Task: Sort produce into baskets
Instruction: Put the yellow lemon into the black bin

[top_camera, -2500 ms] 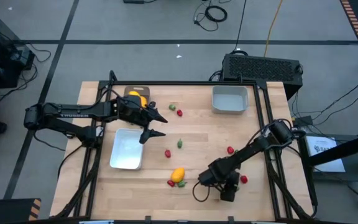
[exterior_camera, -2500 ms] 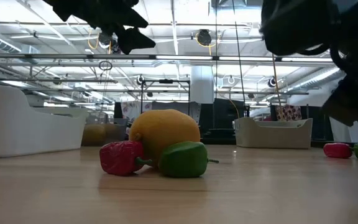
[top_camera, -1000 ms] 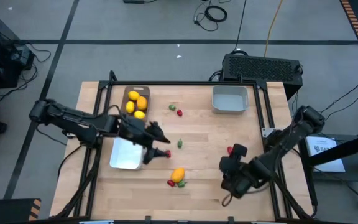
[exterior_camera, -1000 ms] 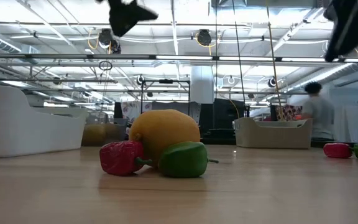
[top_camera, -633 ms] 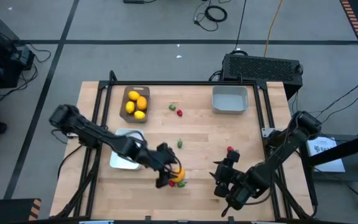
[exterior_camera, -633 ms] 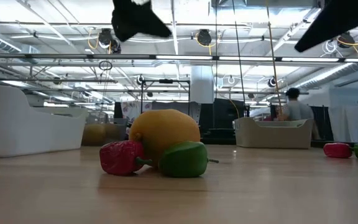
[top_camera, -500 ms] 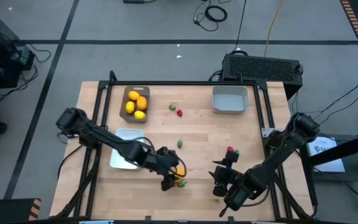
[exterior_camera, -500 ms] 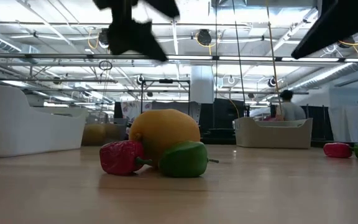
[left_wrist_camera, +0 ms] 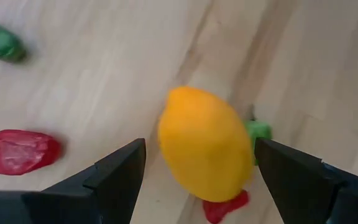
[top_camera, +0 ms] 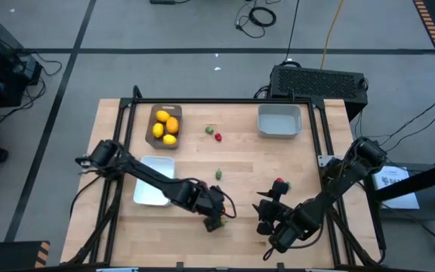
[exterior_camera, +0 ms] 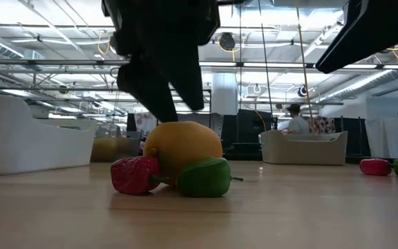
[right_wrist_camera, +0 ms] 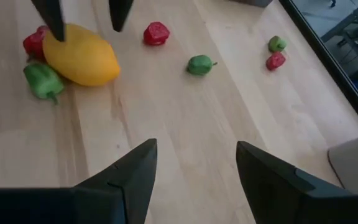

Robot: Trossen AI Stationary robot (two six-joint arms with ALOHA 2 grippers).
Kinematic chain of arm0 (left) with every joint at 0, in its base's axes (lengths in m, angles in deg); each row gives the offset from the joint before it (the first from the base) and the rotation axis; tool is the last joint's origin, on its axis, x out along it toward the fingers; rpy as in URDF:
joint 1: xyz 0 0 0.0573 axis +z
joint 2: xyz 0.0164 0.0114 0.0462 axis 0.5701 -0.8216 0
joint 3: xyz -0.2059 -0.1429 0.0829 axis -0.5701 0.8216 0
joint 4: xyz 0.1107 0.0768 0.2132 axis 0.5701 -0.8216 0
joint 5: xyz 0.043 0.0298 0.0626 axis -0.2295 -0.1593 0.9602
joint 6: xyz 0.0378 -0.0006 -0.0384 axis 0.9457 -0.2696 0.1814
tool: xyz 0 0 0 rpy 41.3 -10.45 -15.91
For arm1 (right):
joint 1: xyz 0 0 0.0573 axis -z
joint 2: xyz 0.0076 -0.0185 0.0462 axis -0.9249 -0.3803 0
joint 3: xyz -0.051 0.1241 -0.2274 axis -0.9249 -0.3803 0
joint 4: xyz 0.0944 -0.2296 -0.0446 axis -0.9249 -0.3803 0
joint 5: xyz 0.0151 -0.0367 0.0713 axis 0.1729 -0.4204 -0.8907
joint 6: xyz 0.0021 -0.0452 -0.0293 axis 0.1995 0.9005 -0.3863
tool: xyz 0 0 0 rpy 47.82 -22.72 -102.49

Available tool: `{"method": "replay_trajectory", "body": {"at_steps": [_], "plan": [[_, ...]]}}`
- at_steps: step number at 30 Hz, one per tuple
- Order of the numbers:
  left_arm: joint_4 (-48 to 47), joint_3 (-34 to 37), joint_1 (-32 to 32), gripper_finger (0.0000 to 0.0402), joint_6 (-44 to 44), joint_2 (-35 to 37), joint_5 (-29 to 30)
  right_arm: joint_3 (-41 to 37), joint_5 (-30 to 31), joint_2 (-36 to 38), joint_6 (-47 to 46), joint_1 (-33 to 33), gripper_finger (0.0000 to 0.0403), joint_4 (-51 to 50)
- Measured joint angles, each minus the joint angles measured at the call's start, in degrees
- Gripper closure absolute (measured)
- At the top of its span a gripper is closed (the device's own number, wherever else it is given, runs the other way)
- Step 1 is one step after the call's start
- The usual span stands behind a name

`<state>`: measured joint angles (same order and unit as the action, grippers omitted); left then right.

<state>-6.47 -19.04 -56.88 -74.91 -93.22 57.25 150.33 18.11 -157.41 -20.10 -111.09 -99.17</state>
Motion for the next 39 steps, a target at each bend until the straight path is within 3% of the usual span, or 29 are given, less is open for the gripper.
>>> {"method": "replay_trajectory", "body": {"at_steps": [19, 39], "plan": [[0.3, 0.1, -0.7, 0.0093, 1.4, -4.6, 1.3, 0.0, -0.3, 0.0, -1.4, 0.0, 0.0193, 0.1], [-8.0, 0.2, -0.5, 0.0095, 9.1, -5.0, -1.7, 0.0, -0.3, 0.0, -1.9, 0.0, 0.0193, 0.2]]}}
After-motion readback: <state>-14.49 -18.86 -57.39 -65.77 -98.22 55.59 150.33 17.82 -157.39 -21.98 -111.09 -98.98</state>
